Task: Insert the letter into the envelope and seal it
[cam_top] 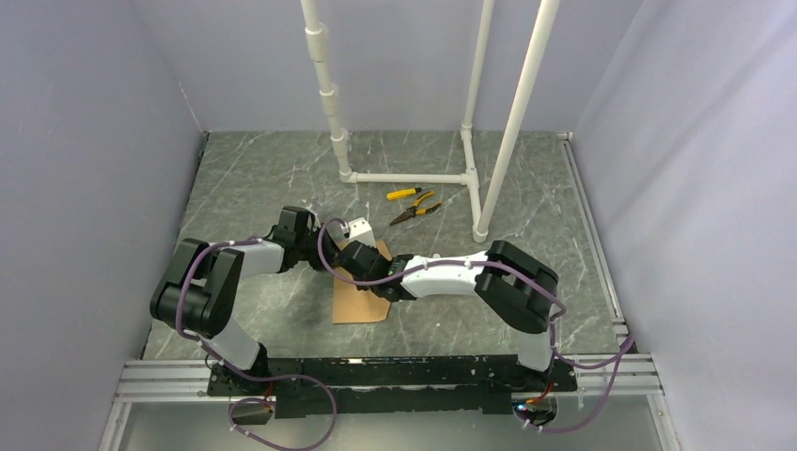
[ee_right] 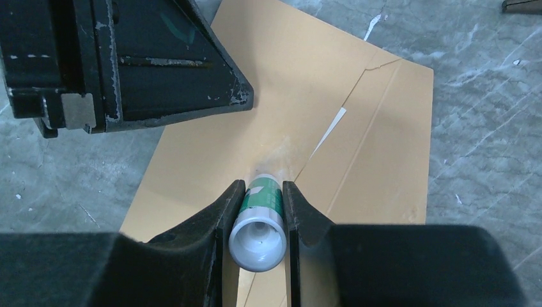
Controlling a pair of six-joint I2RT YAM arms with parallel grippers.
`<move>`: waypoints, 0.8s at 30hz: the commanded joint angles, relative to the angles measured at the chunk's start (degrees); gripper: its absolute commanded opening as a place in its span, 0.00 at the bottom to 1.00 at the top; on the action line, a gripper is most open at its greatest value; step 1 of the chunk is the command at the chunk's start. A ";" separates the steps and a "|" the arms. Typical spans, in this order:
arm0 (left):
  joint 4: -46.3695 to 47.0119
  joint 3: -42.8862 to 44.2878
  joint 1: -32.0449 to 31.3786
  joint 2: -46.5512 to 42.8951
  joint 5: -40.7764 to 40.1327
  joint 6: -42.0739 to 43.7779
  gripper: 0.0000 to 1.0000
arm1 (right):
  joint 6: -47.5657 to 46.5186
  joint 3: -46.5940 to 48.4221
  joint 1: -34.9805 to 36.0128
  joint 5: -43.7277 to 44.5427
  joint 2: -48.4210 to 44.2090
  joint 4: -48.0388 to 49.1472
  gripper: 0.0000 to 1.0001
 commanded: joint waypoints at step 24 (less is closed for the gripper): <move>-8.12 -2.35 -0.25 6.34 -6.85 4.35 0.03 | 6.10 2.02 -0.50 1.44 1.69 -10.15 0.00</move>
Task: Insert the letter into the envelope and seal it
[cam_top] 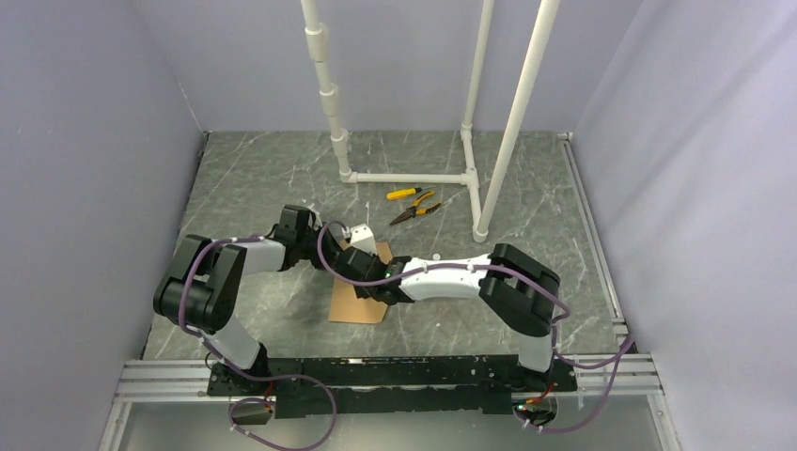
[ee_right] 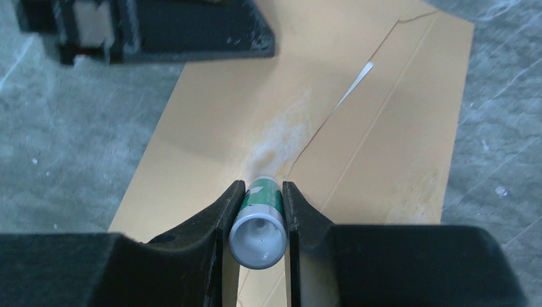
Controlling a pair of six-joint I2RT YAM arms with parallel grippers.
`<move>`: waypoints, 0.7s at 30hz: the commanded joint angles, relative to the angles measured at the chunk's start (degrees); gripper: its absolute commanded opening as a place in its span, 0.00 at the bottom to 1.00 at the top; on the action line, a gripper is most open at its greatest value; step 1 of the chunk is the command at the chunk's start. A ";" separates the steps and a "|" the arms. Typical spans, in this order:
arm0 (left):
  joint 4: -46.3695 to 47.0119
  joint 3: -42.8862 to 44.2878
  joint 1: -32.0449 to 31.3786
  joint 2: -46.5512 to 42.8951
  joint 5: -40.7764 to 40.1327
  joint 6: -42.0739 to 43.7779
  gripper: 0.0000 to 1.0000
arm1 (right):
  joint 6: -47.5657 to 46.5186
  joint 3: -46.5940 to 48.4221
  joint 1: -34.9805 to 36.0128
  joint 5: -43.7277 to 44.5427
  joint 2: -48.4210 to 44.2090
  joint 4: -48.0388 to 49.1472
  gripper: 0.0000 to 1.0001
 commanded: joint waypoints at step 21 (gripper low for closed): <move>-8.22 -3.21 -0.32 5.97 -8.07 4.06 0.02 | 0.55 -0.36 -0.80 0.56 1.10 -1.71 0.00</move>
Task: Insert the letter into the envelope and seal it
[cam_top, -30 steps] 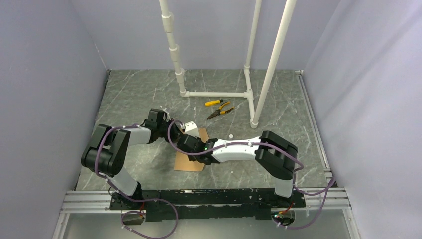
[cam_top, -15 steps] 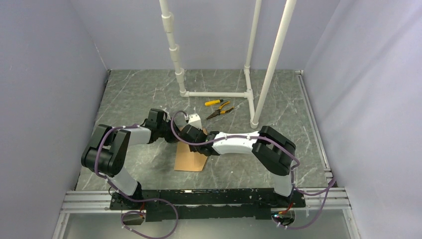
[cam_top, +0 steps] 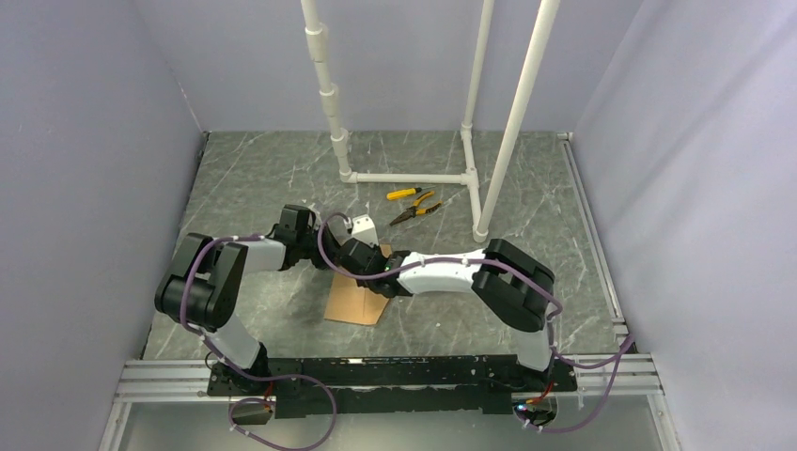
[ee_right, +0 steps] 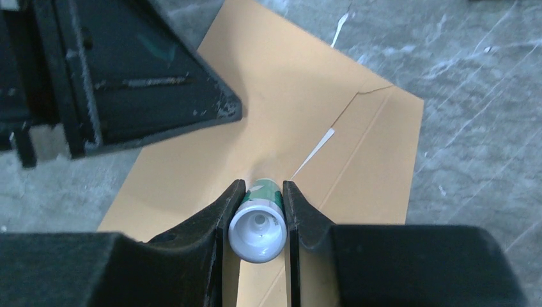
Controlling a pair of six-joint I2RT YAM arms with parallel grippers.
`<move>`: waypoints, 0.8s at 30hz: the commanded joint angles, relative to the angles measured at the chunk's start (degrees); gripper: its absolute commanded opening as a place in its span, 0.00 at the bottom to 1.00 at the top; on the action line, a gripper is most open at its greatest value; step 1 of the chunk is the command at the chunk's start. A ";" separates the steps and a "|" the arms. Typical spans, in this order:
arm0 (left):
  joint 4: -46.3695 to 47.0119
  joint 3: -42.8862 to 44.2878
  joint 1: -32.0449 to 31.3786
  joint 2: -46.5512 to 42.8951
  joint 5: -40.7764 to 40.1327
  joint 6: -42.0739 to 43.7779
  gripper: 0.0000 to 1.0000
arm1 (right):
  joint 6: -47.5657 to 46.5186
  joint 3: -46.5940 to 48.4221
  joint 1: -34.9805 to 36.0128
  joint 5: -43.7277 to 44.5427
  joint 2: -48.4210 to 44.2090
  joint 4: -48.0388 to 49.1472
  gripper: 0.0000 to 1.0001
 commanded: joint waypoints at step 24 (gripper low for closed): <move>-9.42 -3.20 -0.54 5.06 -9.42 3.98 0.02 | -0.68 -0.78 -2.43 -3.02 1.56 -1.26 0.00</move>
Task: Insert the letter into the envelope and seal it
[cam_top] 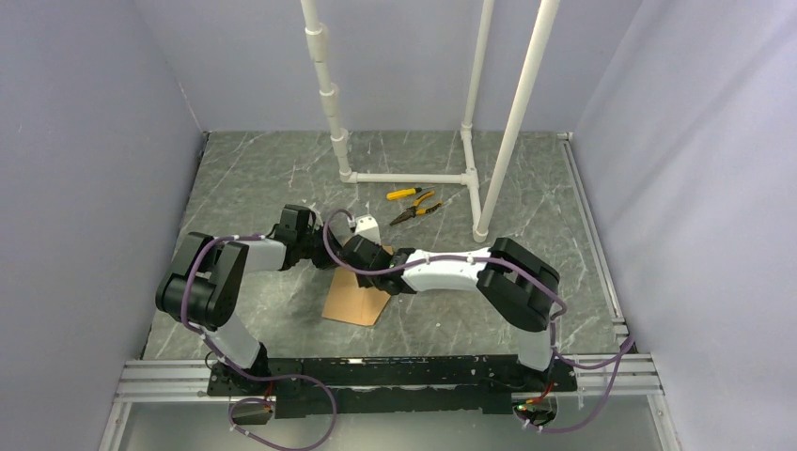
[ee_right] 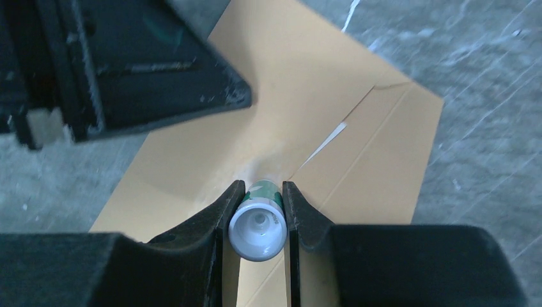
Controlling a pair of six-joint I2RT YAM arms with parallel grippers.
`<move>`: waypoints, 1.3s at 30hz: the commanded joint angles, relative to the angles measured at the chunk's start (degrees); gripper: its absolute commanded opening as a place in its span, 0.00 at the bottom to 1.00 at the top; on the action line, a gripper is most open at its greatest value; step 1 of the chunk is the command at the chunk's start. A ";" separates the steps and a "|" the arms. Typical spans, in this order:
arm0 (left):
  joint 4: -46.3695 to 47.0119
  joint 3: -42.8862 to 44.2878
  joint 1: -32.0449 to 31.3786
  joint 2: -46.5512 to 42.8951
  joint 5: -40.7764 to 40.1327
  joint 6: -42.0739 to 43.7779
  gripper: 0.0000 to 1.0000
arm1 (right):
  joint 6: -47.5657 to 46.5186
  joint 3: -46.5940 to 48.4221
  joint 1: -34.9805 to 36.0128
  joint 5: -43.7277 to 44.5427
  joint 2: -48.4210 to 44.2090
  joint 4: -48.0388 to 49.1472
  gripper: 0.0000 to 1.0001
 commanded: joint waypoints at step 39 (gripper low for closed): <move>-10.14 -3.59 -0.49 5.00 -9.52 4.04 0.03 | -1.51 3.57 -0.14 -1.23 4.79 -3.54 0.00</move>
